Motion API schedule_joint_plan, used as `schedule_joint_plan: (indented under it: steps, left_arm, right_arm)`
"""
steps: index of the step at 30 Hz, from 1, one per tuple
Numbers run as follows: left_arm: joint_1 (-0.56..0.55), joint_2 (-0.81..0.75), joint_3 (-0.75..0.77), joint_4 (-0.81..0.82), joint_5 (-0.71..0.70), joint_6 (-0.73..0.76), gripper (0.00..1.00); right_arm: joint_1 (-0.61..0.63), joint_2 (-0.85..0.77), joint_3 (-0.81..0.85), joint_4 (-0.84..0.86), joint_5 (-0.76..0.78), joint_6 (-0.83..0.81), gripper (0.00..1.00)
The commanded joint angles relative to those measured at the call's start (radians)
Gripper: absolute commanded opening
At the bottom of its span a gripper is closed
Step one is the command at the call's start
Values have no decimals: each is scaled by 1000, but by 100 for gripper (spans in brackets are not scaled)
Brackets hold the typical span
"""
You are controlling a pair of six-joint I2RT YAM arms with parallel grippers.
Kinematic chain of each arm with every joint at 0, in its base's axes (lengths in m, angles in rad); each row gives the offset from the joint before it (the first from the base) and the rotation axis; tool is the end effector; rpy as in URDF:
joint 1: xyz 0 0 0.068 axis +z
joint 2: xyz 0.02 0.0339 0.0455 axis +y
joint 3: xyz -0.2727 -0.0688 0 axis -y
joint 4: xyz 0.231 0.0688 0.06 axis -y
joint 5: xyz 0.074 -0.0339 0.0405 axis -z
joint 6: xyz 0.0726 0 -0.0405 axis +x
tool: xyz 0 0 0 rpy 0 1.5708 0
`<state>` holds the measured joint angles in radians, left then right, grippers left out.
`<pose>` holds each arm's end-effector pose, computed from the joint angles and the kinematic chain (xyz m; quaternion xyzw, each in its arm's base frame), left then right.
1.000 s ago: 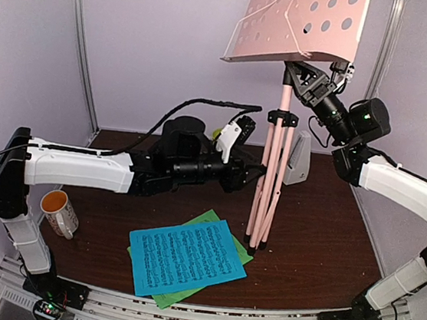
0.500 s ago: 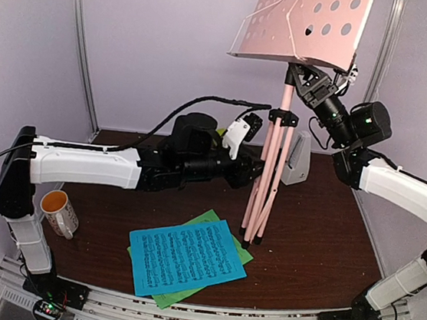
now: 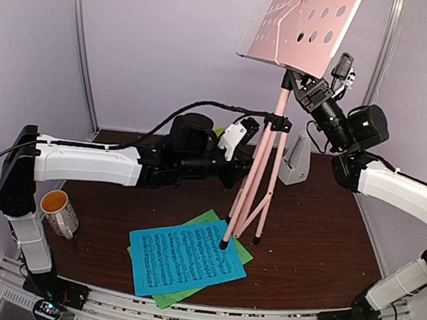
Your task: Set up the instrument practice props
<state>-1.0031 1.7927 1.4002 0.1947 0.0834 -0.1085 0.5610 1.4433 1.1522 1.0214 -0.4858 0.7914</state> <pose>0.2422 -0.3910 0.3178 0.3581 0.6853 -0.3615 0.5209 0.2587 0.2026 0.4674 -0.1726 0.4186 0.6311 0.6298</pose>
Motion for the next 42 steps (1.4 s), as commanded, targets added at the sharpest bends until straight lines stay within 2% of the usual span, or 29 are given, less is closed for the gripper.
schedule_joint_plan:
  steps: [1, 3, 12, 20, 21, 27, 31, 34, 39, 42]
  left_arm:
    - [70, -3, -20, 62, -36, 190, 5]
    - [80, -1, -23, 64, -29, 245, 0]
    - [171, 8, -69, 159, -2, 424, 0]
    - [231, 95, 53, 135, -31, 475, 0]
    - [237, 106, 68, 132, -29, 463, 2]
    - [279, 103, 66, 140, 57, 378, 33]
    - [295, 50, -10, 181, 102, 372, 55]
    - [307, 9, -62, 210, 130, 353, 67]
    - [319, 7, -100, 210, 117, 351, 77]
    - [337, -1, -150, 275, 132, 336, 81]
  right_arm:
    - [30, -107, 72, 164, 26, 154, 0]
    - [30, -102, 79, 157, 20, 163, 0]
    - [30, -85, 142, 45, -45, 114, 0]
    - [30, -33, 199, -39, -105, 29, 0]
    - [30, -24, 204, -47, -112, 11, 0]
    - [28, 58, 277, -64, -159, -54, 0]
    - [27, 121, 341, -34, -211, -32, 0]
    - [25, 152, 362, -14, -220, -26, 0]
    - [26, 167, 364, -2, -194, -58, 0]
    - [27, 158, 361, -37, -183, -123, 0]
